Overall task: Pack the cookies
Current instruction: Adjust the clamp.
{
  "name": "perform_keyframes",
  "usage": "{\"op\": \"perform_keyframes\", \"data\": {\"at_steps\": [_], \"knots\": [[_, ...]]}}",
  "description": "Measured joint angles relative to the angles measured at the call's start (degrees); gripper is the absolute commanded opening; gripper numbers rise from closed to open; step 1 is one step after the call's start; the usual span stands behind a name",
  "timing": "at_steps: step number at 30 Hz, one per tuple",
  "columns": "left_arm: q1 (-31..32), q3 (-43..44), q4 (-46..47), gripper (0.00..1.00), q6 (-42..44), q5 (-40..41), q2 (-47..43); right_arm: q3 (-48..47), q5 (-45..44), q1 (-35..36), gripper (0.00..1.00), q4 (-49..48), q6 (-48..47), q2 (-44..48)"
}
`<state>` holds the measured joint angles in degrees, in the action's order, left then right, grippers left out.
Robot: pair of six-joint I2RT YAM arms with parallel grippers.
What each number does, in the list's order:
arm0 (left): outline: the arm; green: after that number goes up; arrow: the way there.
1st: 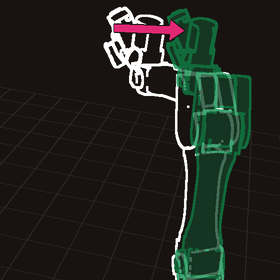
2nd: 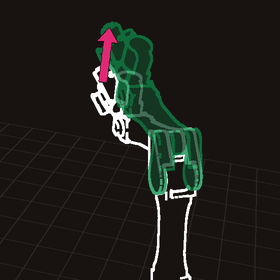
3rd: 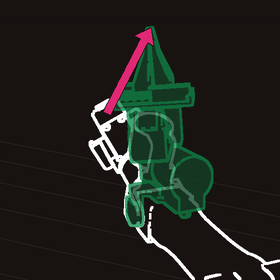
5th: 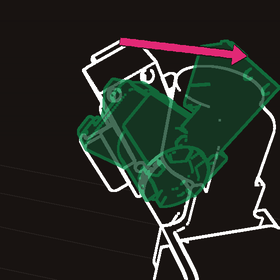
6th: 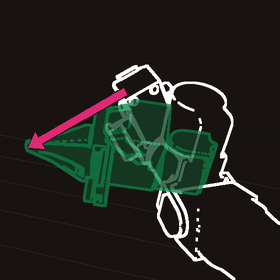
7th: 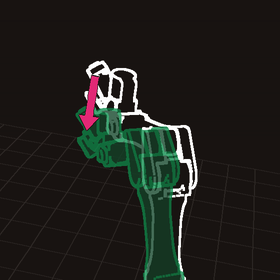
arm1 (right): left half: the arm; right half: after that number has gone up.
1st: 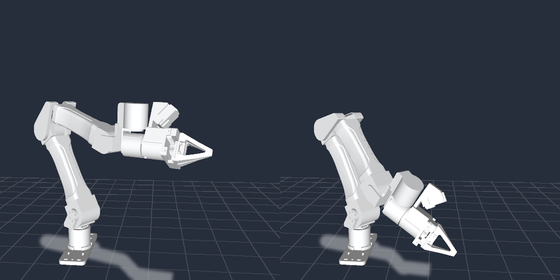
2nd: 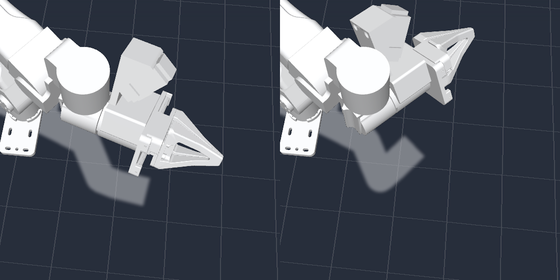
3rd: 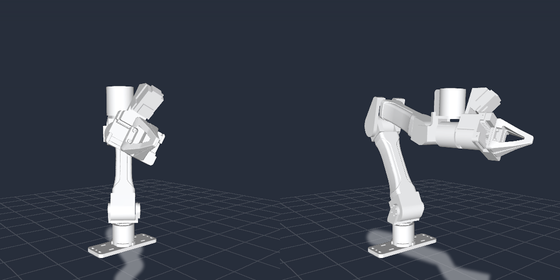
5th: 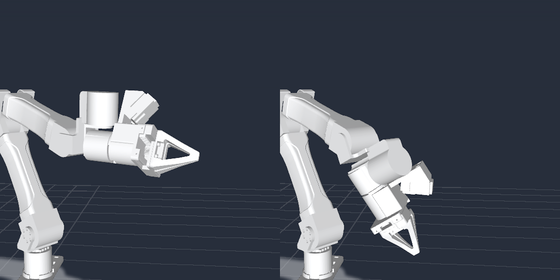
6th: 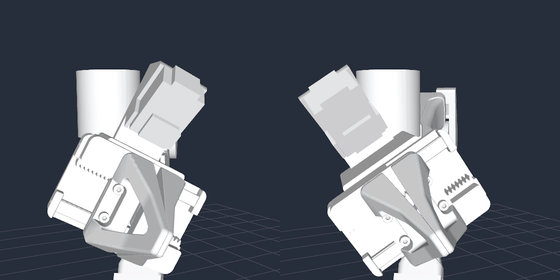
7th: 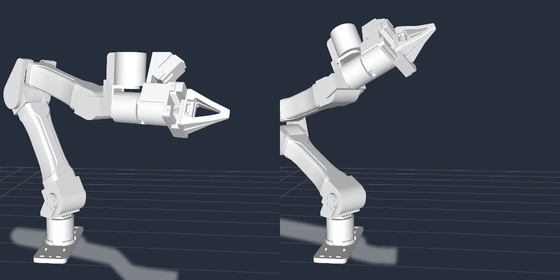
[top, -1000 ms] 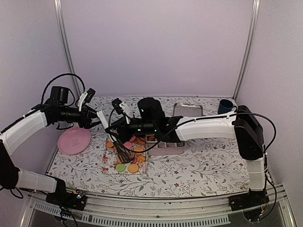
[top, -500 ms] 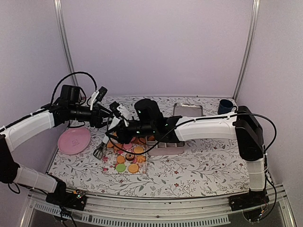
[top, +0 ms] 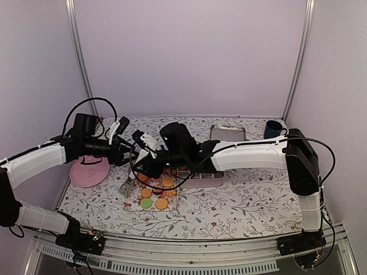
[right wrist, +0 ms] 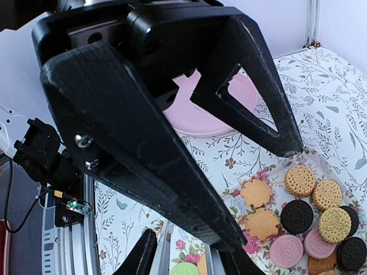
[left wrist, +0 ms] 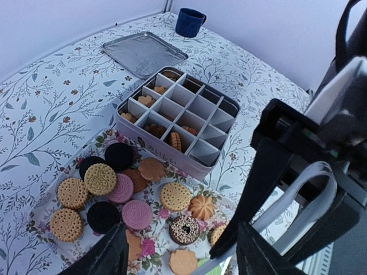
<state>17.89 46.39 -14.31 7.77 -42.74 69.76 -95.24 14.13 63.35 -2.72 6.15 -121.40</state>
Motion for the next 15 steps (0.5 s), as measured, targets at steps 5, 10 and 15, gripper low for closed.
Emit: {"op": "perform_keyframes", "data": {"at_steps": [5, 10, 15], "knots": [[0.11, -0.81, -0.59, 0.64, 1.64, -0.15, 0.0, 0.0, -1.16, 0.02, 0.33, 2.36, -1.79, 0.0], [0.44, -3.13, -1.22, 0.64, 2.71, -0.17, 0.0, 0.0, -1.88, 0.11, 0.35, 4.15, -3.91, 0.0], [0.37, -5.42, -1.55, 0.64, 3.17, -0.02, -0.63, -0.79, -1.97, 0.79, 0.36, 5.75, -6.6, 0.0]]}}
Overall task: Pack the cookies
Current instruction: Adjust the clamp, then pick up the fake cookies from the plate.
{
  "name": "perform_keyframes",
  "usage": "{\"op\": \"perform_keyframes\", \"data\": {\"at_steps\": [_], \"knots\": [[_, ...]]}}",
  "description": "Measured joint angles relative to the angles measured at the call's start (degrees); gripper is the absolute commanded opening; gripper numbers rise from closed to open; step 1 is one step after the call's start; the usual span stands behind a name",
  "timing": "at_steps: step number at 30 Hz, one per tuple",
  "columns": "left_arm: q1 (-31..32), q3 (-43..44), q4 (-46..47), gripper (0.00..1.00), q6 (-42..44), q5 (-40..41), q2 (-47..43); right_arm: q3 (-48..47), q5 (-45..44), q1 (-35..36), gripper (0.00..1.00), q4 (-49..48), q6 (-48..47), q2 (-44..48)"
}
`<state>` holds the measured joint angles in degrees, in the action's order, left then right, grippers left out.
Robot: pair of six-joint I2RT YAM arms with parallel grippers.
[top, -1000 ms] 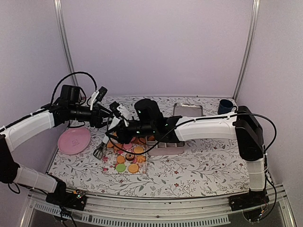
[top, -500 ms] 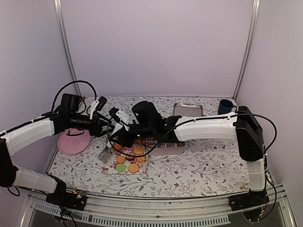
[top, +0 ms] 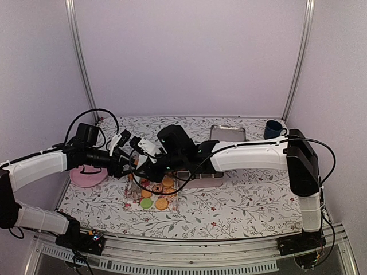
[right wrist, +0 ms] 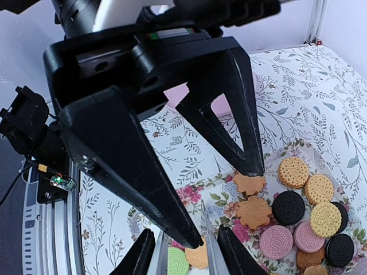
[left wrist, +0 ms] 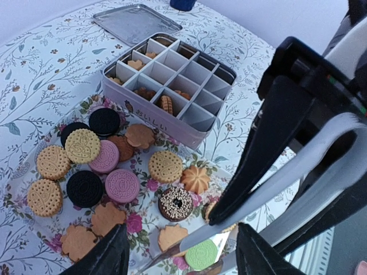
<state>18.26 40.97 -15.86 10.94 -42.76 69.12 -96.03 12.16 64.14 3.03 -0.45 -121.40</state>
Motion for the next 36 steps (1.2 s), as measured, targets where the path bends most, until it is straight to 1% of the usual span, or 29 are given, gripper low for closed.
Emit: {"op": "perform_keyframes", "data": {"at_steps": [9, 15, 19, 28, 33, 36], "knots": [[0.0, -1.6, -0.11, 0.63, 0.7, 0.02, -1.05, -1.88, -0.5, 1.03, 0.36, 3.1, -2.89, 0.0], [-0.09, -2.51, 0.09, 0.63, 3.28, 0.81, -1.07, -2.21, -1.14, 1.11, 0.42, 3.93, -3.76, -0.02], [-0.17, -2.54, 0.09, 0.62, 4.28, 0.85, -1.07, -2.43, -1.09, 1.22, 0.43, 4.24, -4.09, -0.11], [-0.15, -2.45, 0.09, 0.62, 4.17, 0.52, -1.07, -3.45, -0.85, 1.55, 0.46, 4.07, -4.09, -1.49], [-0.15, -2.45, 0.11, 0.61, 3.87, 0.59, -1.07, -3.76, -0.9, 1.6, 0.51, 3.8, -3.67, -2.1], [-0.13, -2.45, 0.11, 0.61, 3.8, 0.61, -1.07, -3.76, -0.87, 1.62, 0.51, 3.3, -3.21, -2.45]]}}
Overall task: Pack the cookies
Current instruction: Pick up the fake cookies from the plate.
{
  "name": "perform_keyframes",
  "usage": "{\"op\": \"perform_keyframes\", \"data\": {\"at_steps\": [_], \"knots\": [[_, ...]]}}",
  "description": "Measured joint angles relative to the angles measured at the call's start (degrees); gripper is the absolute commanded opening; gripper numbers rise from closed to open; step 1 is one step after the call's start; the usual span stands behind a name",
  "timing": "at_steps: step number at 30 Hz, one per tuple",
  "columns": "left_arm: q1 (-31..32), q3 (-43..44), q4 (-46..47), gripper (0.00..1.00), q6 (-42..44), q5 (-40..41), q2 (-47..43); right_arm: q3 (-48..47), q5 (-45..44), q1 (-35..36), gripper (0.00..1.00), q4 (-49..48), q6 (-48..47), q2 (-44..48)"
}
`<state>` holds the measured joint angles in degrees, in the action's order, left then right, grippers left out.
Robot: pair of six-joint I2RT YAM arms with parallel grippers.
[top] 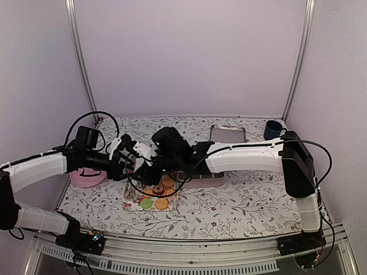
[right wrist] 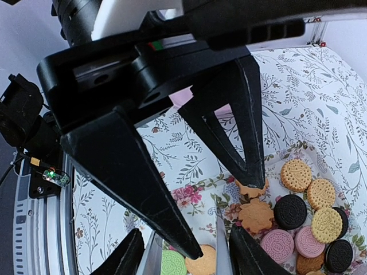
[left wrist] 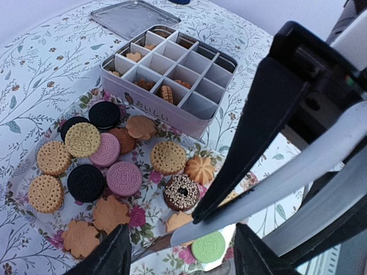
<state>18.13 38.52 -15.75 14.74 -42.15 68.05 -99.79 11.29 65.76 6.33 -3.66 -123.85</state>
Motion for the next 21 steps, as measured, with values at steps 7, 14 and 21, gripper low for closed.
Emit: {"op": "perform_keyframes", "data": {"at_steps": [7, 14, 21], "knots": [[-0.2, 0.0, -0.31, 0.63, 0.02, 0.26, 0.0, 0.0, -0.15, 0.15, 0.4, -0.79, 0.83, -0.2], [-4.07, 0.02, -2.51, 0.7, 0.57, 0.28, -0.11, 0.66, -0.94, 0.37, 0.39, -2.12, 1.25, -0.15], [-10.12, 4.46, -6.16, 0.75, 3.89, 2.19, -0.13, 3.04, -3.34, 0.37, 0.39, -2.86, 0.63, 2.23]]}}
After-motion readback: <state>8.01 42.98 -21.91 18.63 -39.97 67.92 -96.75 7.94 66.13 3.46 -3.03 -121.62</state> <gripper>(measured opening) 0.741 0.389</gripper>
